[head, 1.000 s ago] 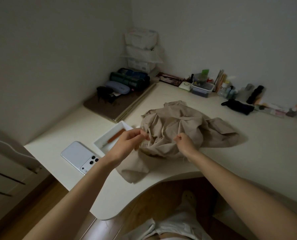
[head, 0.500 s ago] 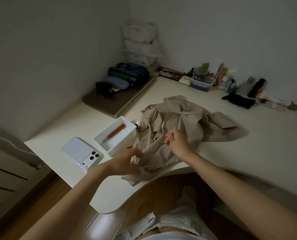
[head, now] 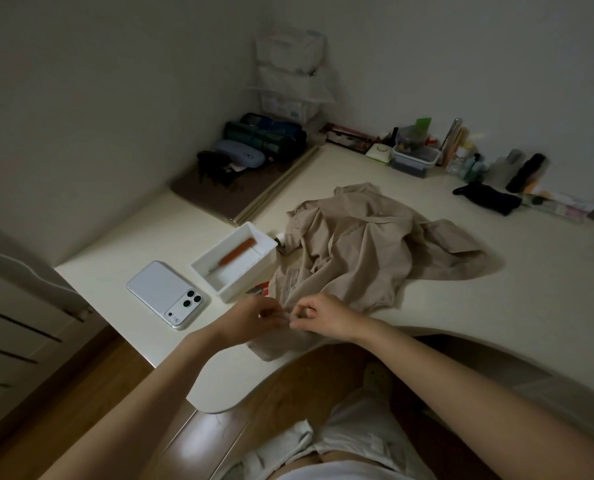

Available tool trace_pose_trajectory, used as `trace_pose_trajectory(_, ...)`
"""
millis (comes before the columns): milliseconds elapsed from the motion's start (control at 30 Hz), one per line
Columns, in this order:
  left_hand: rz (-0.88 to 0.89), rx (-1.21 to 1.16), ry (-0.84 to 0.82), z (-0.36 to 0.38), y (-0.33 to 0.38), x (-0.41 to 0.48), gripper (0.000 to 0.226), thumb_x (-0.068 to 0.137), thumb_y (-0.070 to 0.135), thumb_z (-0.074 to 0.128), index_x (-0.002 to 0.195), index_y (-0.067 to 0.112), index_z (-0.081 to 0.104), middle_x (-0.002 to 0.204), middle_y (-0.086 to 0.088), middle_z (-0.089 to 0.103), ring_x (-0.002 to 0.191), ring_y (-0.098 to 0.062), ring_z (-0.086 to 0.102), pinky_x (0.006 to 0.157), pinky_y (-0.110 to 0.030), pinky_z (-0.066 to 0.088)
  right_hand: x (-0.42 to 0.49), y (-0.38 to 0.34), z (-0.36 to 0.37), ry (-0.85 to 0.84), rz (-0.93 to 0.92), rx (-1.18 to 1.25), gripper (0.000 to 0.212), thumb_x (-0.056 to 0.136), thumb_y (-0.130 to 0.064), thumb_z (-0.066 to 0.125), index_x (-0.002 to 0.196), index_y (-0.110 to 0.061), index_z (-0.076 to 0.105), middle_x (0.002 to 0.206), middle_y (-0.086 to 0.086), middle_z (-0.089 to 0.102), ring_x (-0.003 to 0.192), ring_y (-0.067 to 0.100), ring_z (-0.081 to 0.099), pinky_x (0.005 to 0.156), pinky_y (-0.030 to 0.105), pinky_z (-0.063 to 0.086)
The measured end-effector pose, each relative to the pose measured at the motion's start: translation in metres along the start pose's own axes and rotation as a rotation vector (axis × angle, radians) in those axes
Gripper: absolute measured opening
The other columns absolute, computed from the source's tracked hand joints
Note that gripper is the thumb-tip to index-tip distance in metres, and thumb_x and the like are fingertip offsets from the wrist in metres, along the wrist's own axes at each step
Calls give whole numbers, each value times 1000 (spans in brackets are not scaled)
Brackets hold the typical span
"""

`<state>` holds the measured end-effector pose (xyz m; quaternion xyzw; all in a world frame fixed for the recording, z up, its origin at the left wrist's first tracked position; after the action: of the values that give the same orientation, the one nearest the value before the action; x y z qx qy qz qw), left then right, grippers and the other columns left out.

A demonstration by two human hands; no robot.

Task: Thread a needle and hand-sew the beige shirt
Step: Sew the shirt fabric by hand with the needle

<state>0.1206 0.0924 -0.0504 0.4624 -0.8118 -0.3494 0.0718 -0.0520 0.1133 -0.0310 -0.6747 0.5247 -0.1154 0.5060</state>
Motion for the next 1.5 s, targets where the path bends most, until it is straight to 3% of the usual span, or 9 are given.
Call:
trace_pose_trajectory(133, -12, -183, 83, 0, 3, -4, 21, 85, 16, 69, 95, 24, 53, 83, 8, 50, 71, -7, 45, 64, -16, 38, 1, 0, -6, 74, 6, -65, 31, 94, -27, 57, 66, -31, 44, 60, -11, 42, 54, -2, 40, 52, 11, 30)
trace_pose_trajectory(267, -5, -328, 155, 1, 4, -8, 23, 78, 21, 68, 88, 24, 48, 89, 6, 51, 76, -7, 46, 66, -21, 42, 3, 4, -15, 121, 17, -45, 31, 95, -27, 55, 66, -28, 48, 64, -7, 48, 62, 3, 47, 59, 14, 35)
trace_pose_trajectory(533, -35, -236, 229, 5, 15, 3, 27, 77, 49, 63, 85, 26, 52, 83, 10, 56, 76, -6, 51, 68, -23, 43, 1, 10, -34, 114, 9, -11, 34, 96, -25, 55, 63, -26, 45, 58, -12, 41, 54, -2, 40, 55, 14, 30)
trace_pose_trajectory(767, -116, -199, 280, 2, 35, 12, 13, 89, 34, 63, 101, 33, 57, 93, 4, 60, 85, -9, 57, 73, -29, 51, 2, 14, -53, 98, -18, -27, 33, 96, -26, 54, 64, -21, 46, 58, -8, 40, 50, 0, 38, 54, 15, 29)
trace_pose_trajectory(900, -139, -259, 289, 4, 46, 17, 3, 89, 33, 63, 89, 31, 65, 90, 4, 67, 85, -11, 61, 74, -30, 52, 1, 21, -57, 77, -15, 24, 32, 96, -25, 54, 64, -21, 47, 58, -6, 40, 50, 0, 37, 53, 15, 30)
trace_pose_trajectory(1133, -215, -350, 445, 12, 65, 23, 11, 92, 22, 60, 85, 27, 66, 87, 13, 64, 86, -3, 59, 71, -14, 46, -11, 27, -68, 222, -19, -8, 25, 102, -30, 37, 112, -15, 55, 82, -12, 53, 72, -3, 50, 64, 14, 35)
trace_pose_trajectory(1200, -235, -346, 474, 14, 68, 25, 9, 92, 22, 59, 87, 23, 67, 86, 12, 64, 83, -2, 59, 68, -15, 47, -17, 27, -73, 324, -85, -31, 29, 104, -27, 29, 113, -15, 55, 95, -9, 55, 83, -1, 51, 69, 13, 37)
trace_pose_trajectory(1333, -263, -362, 534, 18, 74, 27, 9, 93, 22, 58, 90, 18, 65, 86, 7, 63, 81, -3, 58, 66, -19, 49, -31, 33, -70, 282, -212, -114, 27, 104, -20, 31, 113, -15, 56, 79, -15, 51, 63, -14, 49, 56, 7, 38)
trace_pose_trajectory(1500, -267, -381, 577, 23, 81, 31, 9, 93, 23, 58, 88, 19, 63, 83, 1, 63, 77, -15, 61, 64, -31, 50, -33, 48, -65, 216, -236, -186, 27, 103, -21, 36, 114, -16, 60, 105, -2, 65, 64, -6, 47, 60, 10, 35)
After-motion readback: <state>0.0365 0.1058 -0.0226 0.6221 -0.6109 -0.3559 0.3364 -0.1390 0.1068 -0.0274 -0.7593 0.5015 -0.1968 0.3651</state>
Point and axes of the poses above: each hand's wrist, its own x-axis towards the middle knuckle, its own z-axis out of the palm, y = z × x, the point moved 2 cm from there along x, towards the middle knuckle
